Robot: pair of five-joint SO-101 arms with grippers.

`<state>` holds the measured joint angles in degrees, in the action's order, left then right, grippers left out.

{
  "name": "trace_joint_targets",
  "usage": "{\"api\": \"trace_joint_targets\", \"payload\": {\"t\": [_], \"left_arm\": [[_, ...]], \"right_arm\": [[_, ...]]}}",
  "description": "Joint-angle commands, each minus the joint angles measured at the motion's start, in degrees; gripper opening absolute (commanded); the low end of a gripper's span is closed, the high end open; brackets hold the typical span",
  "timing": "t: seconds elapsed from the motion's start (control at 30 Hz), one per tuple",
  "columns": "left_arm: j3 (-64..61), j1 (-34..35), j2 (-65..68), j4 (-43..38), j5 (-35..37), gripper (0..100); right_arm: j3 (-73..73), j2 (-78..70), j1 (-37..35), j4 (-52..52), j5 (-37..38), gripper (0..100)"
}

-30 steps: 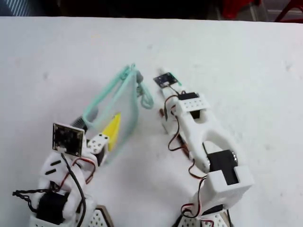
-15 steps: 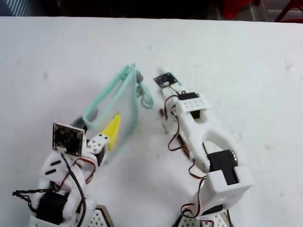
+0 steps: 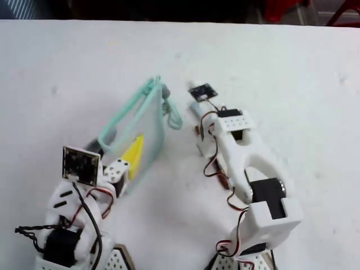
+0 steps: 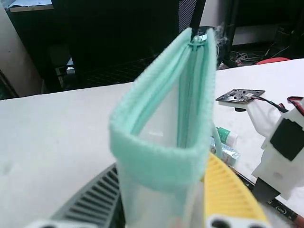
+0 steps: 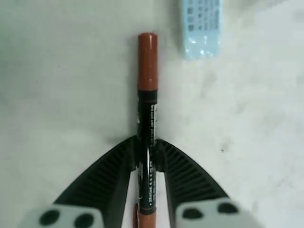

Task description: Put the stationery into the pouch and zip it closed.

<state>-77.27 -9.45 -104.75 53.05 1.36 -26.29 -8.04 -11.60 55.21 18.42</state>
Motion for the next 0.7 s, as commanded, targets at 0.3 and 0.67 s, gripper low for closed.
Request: {"api": "trace_joint_targets", "payload": {"t": [0.3, 0.67], "left_arm": [[0.26, 0.13, -0.04, -1.49, 0.18, 22], [0.26, 0.13, -0.04, -1.49, 0.18, 22]], "right_arm": [[-18.64, 28.09, 1.36, -11.47, 0.44, 1.7], [-28.75, 42.51, 1.36, -16.04, 0.53, 1.7]]}}
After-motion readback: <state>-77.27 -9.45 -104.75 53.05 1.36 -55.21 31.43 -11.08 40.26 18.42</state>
